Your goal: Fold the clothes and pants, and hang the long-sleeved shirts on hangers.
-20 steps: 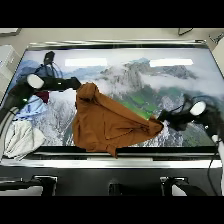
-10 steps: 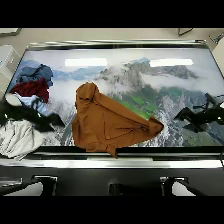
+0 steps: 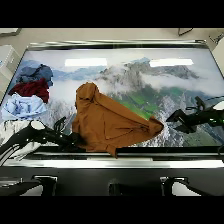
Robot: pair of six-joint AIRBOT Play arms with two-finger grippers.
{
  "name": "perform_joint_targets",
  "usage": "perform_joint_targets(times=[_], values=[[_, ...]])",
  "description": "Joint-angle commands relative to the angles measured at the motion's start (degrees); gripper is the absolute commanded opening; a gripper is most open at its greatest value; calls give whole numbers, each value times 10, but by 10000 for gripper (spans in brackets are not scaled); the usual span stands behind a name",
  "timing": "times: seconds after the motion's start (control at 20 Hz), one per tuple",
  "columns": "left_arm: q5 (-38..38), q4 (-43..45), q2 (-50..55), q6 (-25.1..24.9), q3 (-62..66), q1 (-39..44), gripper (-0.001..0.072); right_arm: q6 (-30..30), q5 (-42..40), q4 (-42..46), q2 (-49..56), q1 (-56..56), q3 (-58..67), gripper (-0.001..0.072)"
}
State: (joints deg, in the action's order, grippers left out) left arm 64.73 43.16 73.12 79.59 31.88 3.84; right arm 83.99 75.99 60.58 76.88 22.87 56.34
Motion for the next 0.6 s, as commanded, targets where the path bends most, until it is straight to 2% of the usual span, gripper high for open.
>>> perform_joint_targets(times=[0.0,0.05,0.1,0.15,0.25,0.35,0.4,0.45,0.5,0.55], values=[[-85,-12,0,28,-12,42,578,-5,-29,5,28,-52,-1,702],[-89,-12,0,36,-12,46,573,-2,-46,5,37,-66,-1,702],[-87,-12,0,39,-12,47,381,-2,-64,2,47,-80,-1,701],[-86,-12,-1,37,-12,47,115,-2,-80,-2,55,-90,-1,701],[-82,-12,-3,28,-12,49,22,-2,-108,-6,66,-113,0,700],[-77,-12,-3,26,-12,48,22,3,-134,-3,73,-127,0,674],[-71,-12,-4,17,-12,48,21,11,-150,0,73,-132,0,542],[-66,-12,-9,5,-10,48,20,11,-155,0,73,-132,3,329],[-61,-11,-17,-8,-3,48,20,12,-148,5,71,-131,13,64],[-60,-6,-35,-17,12,48,19,14,-143,17,65,-130,30,51]])
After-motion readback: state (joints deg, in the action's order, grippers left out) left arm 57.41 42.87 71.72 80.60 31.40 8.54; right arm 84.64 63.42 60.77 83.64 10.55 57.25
